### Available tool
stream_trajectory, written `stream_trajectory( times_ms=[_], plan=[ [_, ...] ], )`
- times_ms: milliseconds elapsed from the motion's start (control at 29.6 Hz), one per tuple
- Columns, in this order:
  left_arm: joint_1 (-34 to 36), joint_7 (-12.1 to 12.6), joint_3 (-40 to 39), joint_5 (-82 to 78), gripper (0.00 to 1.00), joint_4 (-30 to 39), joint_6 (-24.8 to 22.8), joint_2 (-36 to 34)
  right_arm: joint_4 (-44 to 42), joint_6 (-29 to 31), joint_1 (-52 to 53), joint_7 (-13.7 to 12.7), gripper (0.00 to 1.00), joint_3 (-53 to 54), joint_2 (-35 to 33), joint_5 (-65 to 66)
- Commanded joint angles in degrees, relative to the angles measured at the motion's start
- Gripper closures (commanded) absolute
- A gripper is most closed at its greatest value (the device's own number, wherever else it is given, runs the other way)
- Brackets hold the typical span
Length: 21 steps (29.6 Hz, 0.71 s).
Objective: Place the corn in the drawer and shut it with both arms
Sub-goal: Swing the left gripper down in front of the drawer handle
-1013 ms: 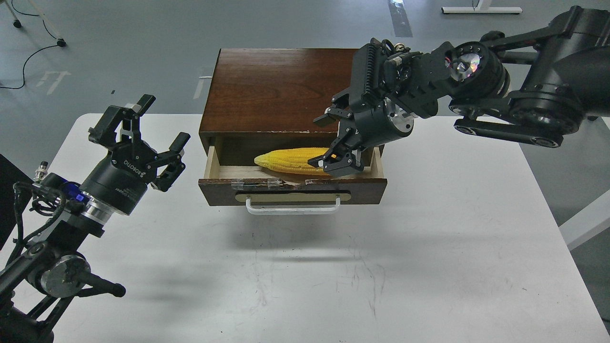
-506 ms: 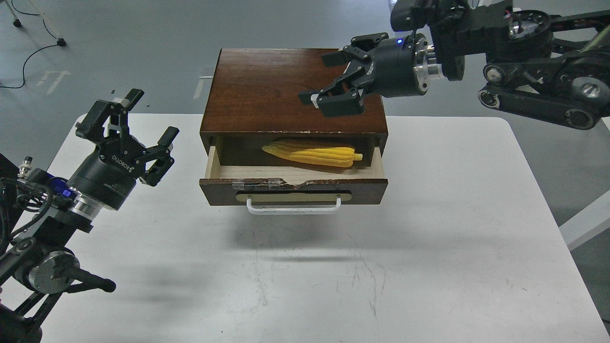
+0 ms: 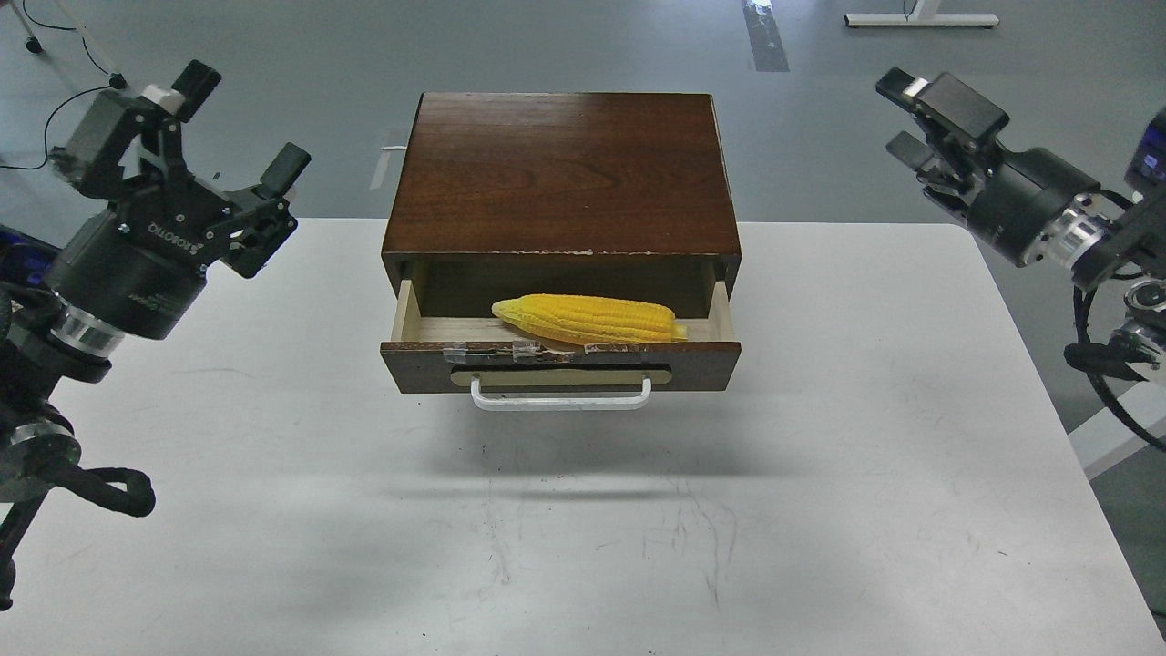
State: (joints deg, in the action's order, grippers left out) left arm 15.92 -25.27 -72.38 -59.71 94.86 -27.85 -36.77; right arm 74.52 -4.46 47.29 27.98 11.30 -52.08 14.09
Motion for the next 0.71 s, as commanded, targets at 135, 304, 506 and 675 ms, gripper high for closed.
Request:
stream_trajectory(
  times_ms=[135, 304, 506, 675],
  plan=[
    [10.96, -0.14, 6.35, -17.17, 0.02, 5.85, -0.15, -0.32, -0.17, -0.19, -6.24, 0.02, 0.02, 0.48, 0.31, -6.09],
    [15.53, -0.31, 14.79, -24.47, 0.02, 6.22, -0.15, 0.46, -0.96, -0.2, -7.74, 0.02, 0.02, 0.39, 0.31, -6.09],
    [20.55, -1.72, 26.75, -28.43, 0.02, 6.22, -0.15, 5.38, -2.01, -0.2, -8.01, 0.02, 0.02, 0.3, 0.4, -6.09],
    [20.12, -2.73, 33.7, -46.09, 0.02, 6.13, -0.15, 11.71, -2.63, -0.2, -8.8, 0.02, 0.02, 0.3, 0.49, -6.09]
  ],
)
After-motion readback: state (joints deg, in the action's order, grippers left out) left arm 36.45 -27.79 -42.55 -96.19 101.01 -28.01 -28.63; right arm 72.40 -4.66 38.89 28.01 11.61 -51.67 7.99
